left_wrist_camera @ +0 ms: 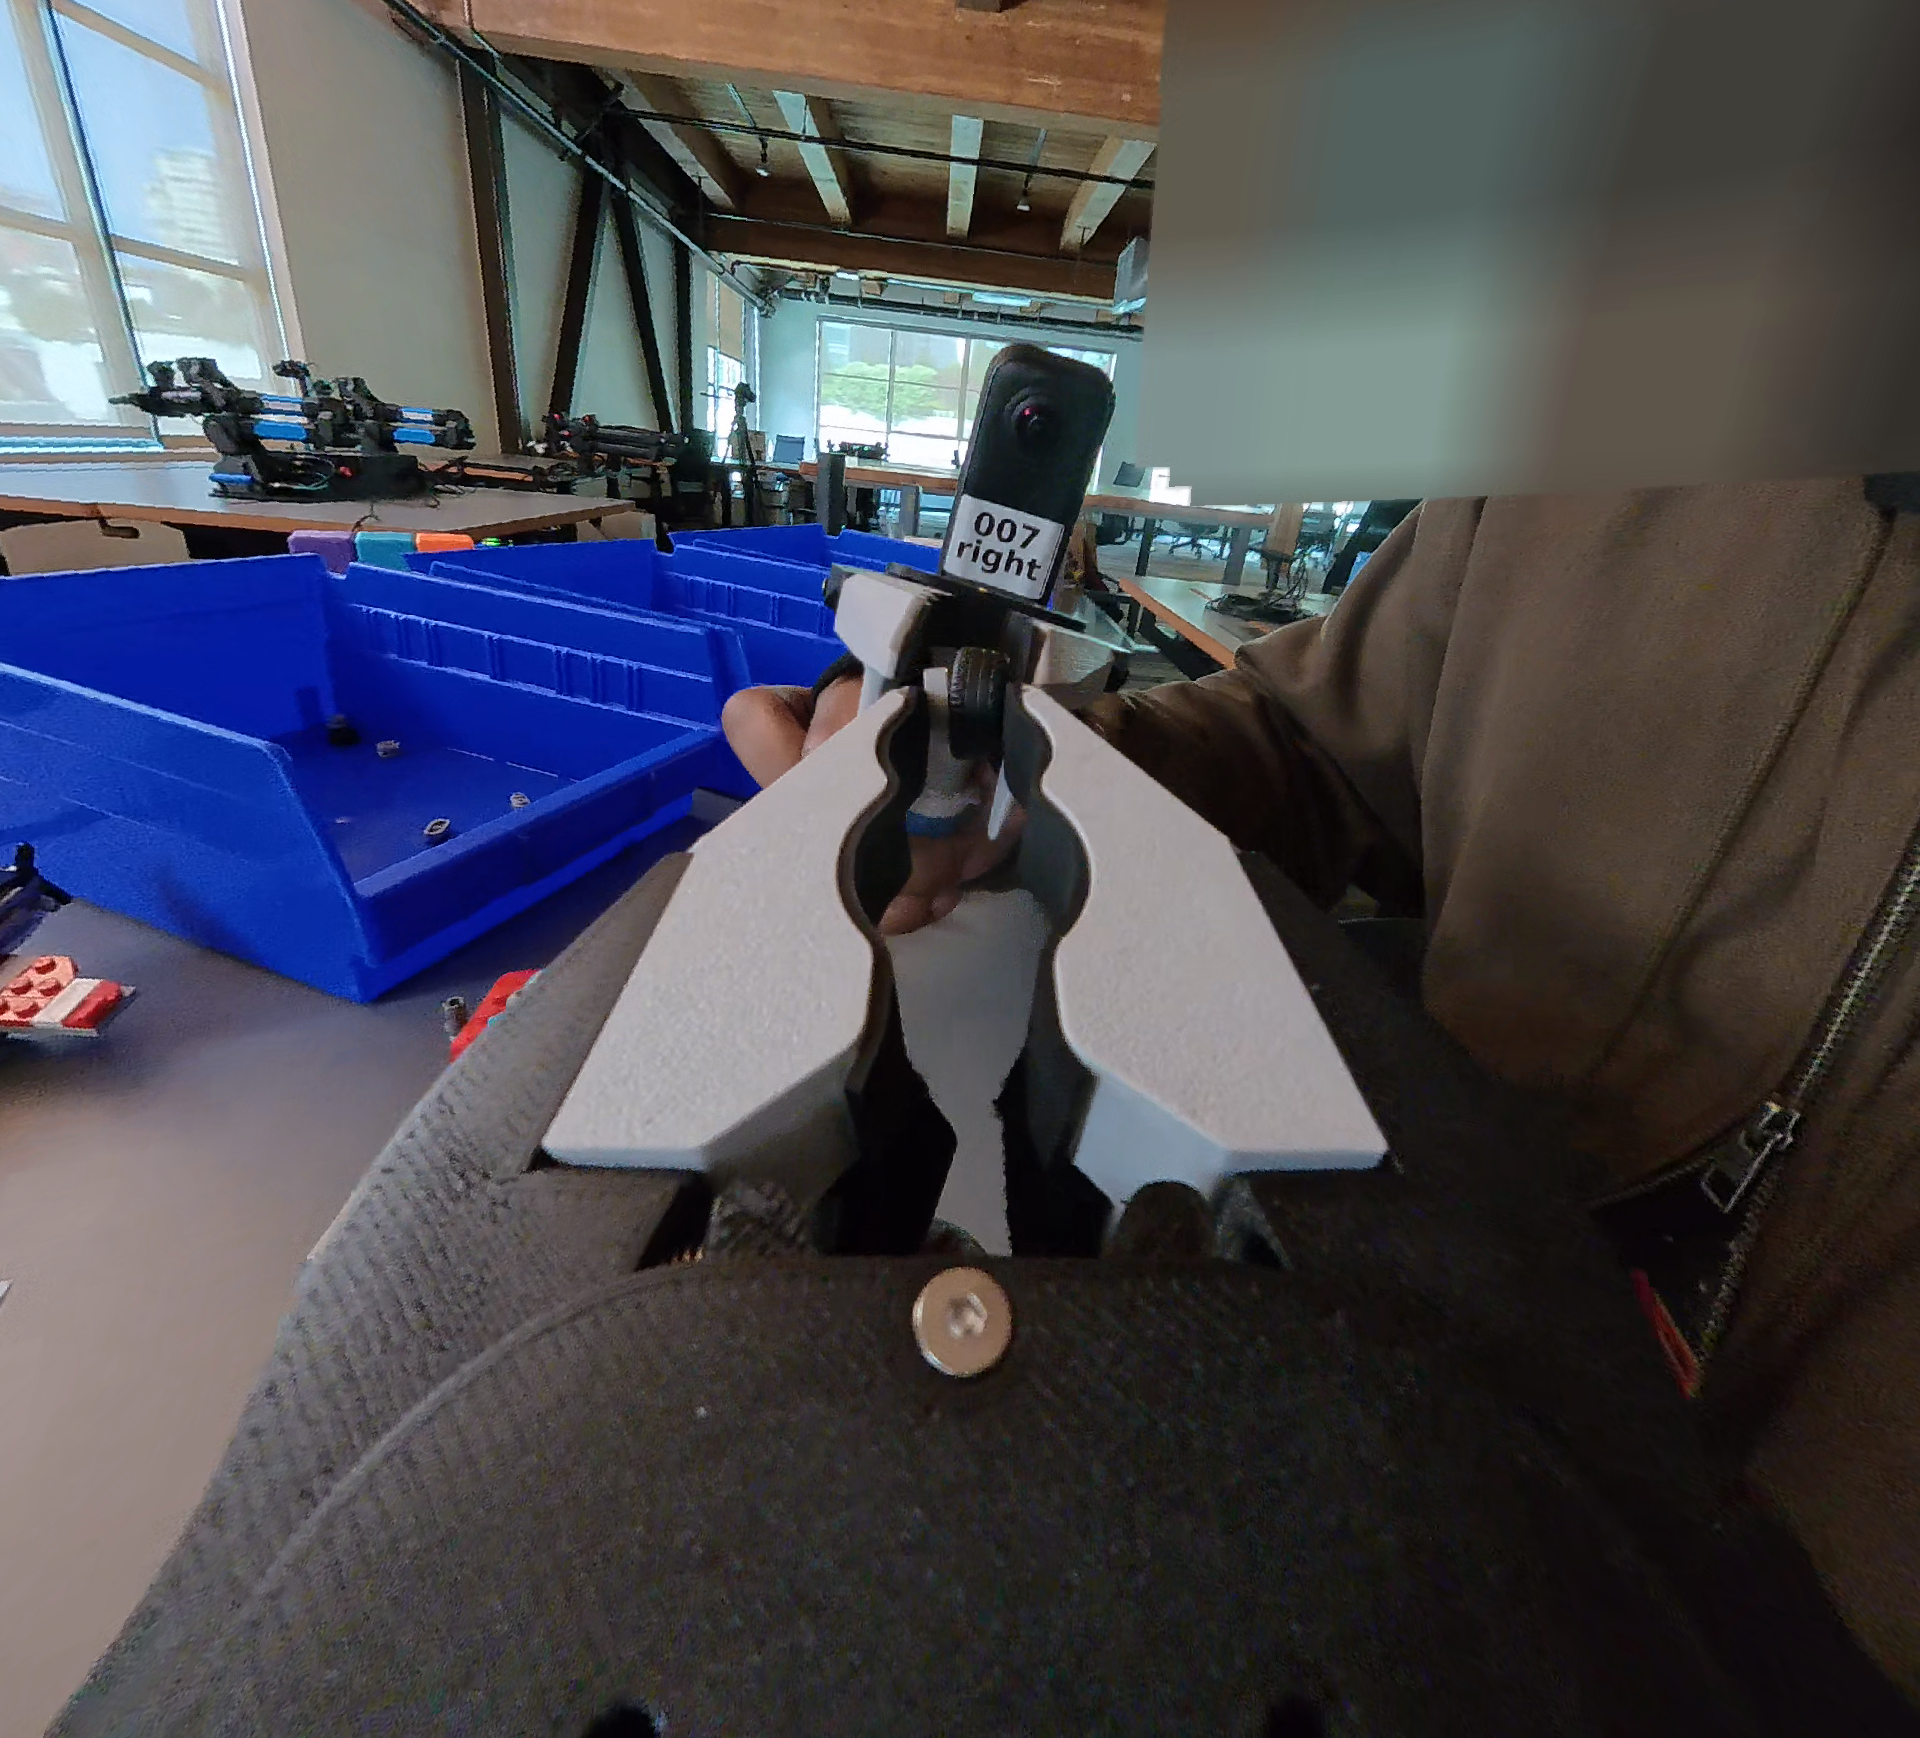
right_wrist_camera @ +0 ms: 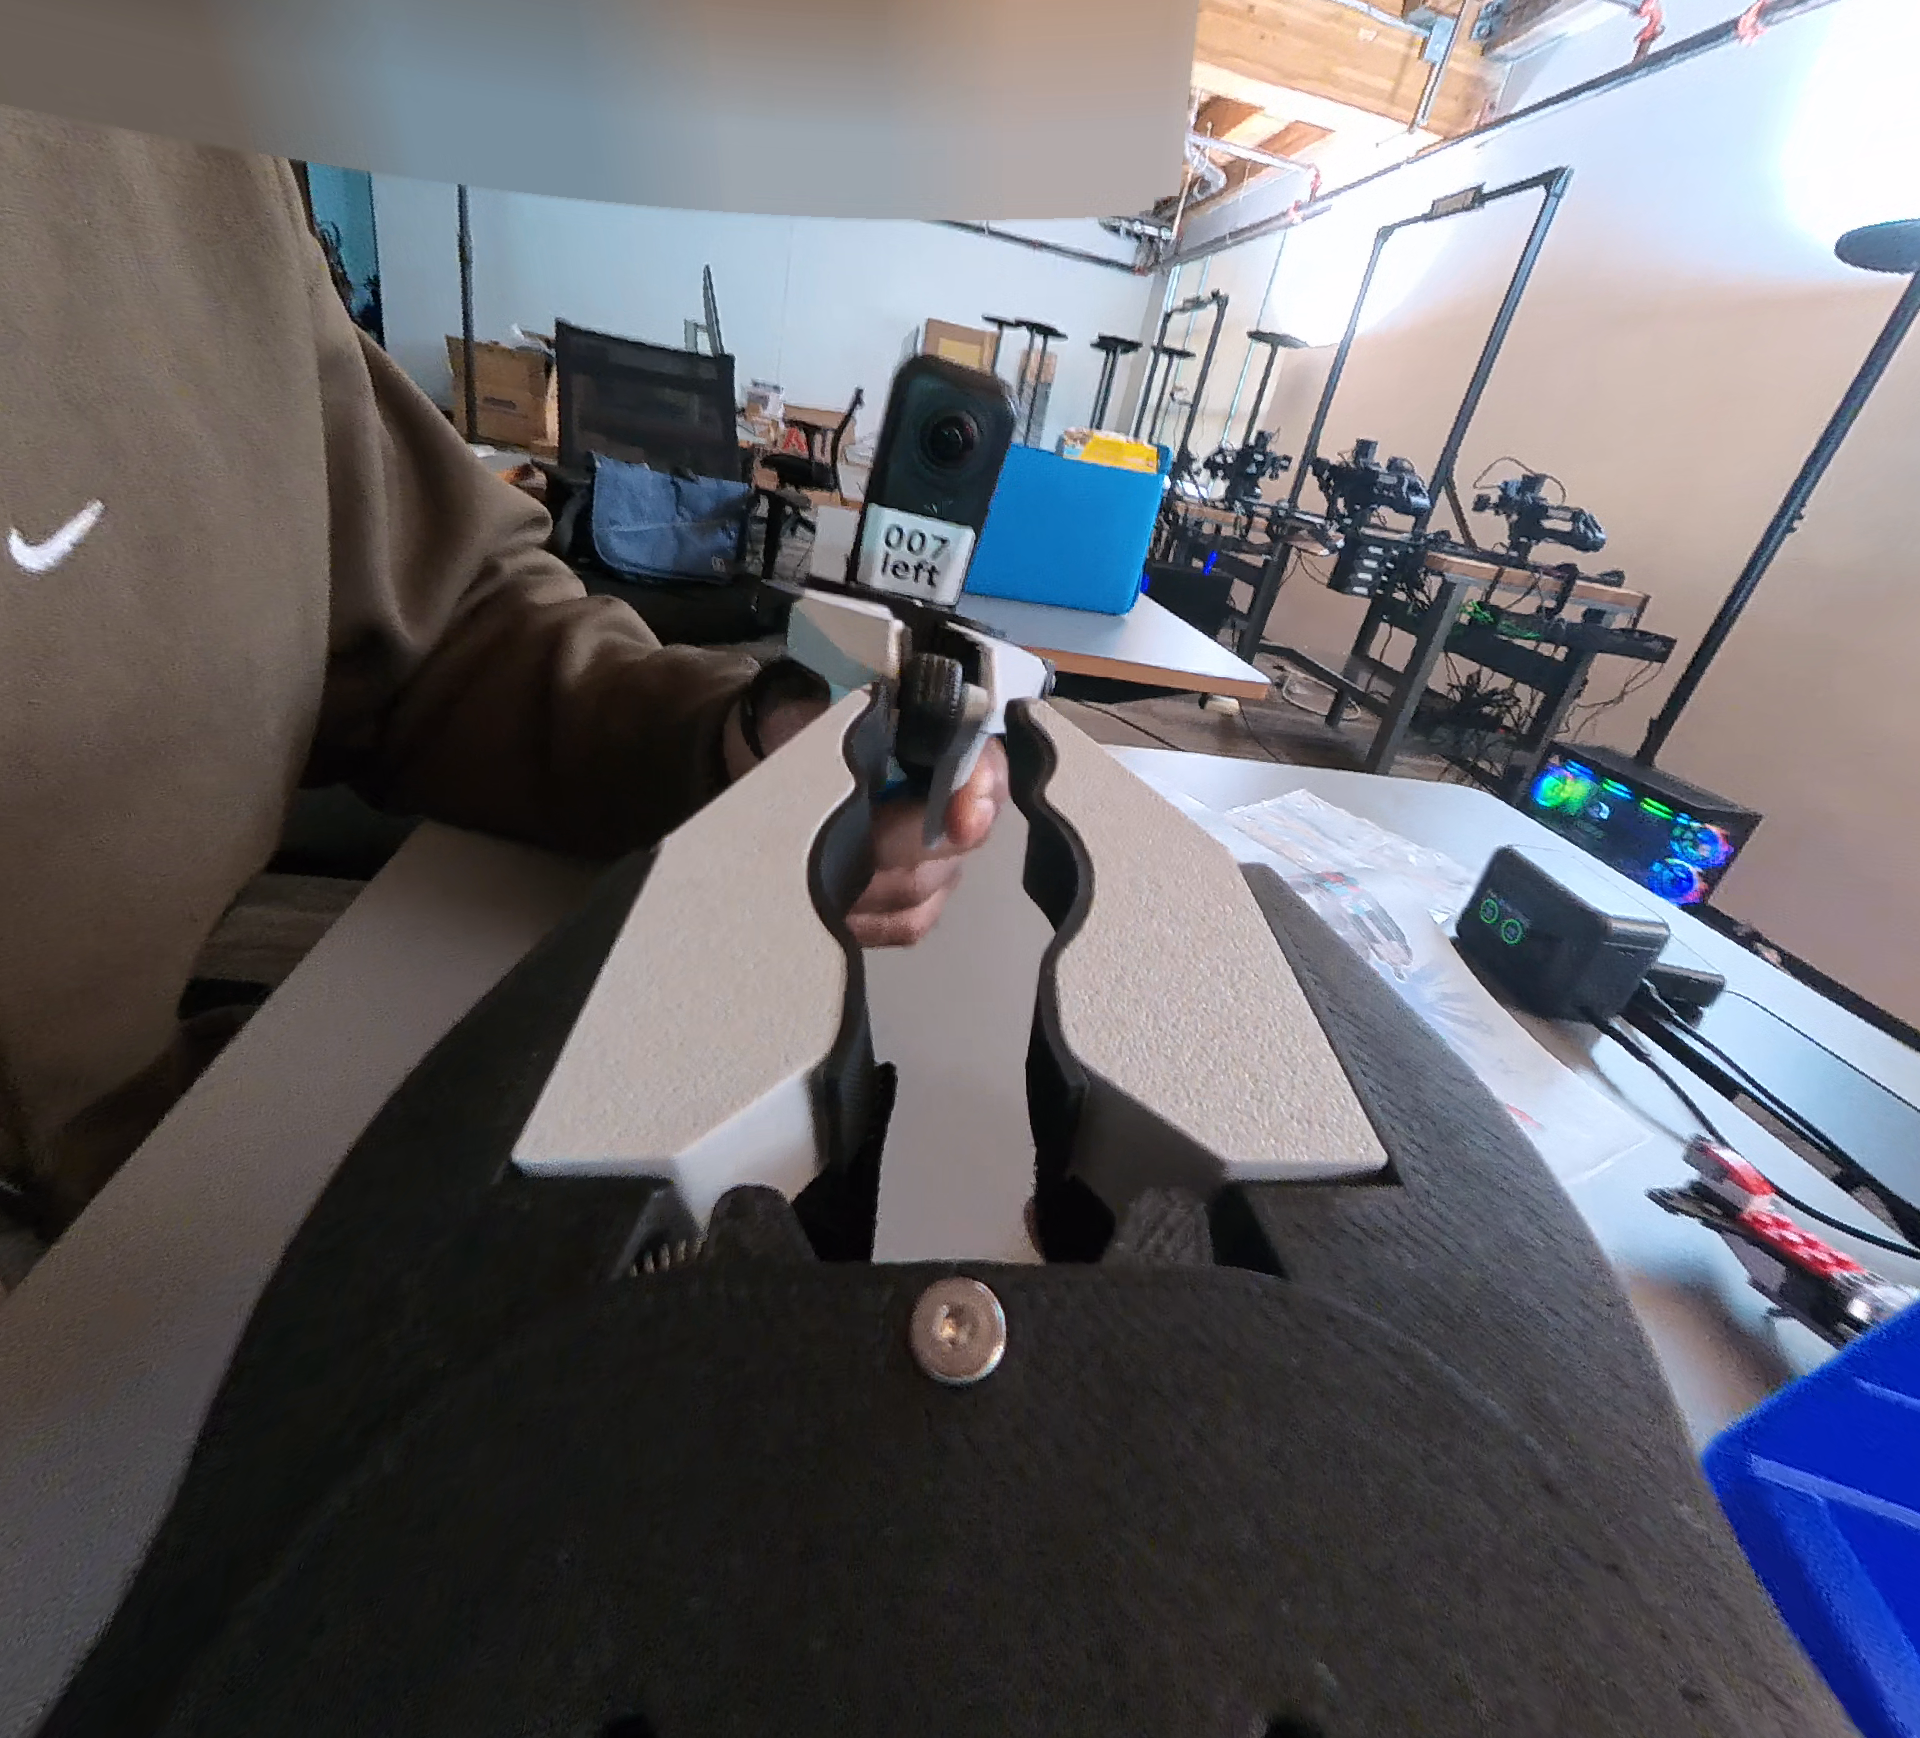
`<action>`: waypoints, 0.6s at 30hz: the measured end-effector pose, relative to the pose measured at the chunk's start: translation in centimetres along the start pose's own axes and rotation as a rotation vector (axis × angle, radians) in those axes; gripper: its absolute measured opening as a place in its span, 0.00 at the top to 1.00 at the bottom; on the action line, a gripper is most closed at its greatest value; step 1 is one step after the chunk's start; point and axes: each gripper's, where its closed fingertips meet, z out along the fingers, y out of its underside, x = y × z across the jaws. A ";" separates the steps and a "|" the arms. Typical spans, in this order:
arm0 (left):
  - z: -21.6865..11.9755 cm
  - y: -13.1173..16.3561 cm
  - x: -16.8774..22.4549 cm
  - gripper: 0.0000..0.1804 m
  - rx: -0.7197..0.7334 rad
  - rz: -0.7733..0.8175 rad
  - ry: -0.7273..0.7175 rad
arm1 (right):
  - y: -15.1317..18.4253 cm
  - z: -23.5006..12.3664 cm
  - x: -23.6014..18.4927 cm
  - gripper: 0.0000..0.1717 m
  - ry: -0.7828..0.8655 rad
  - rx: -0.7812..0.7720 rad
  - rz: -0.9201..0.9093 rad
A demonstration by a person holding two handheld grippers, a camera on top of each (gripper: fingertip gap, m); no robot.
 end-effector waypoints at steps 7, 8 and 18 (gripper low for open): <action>0.1 0.4 0.7 0.92 -0.040 0.087 0.016 | 0.3 -0.1 -0.9 0.91 -0.064 -0.018 0.016; 0.1 0.4 0.8 0.92 -0.037 0.086 0.024 | 0.2 -0.1 -1.0 0.91 -0.076 -0.014 0.030; 0.2 0.2 1.6 0.92 0.008 -0.003 0.102 | -0.2 -0.3 -1.8 0.91 -0.181 0.040 0.201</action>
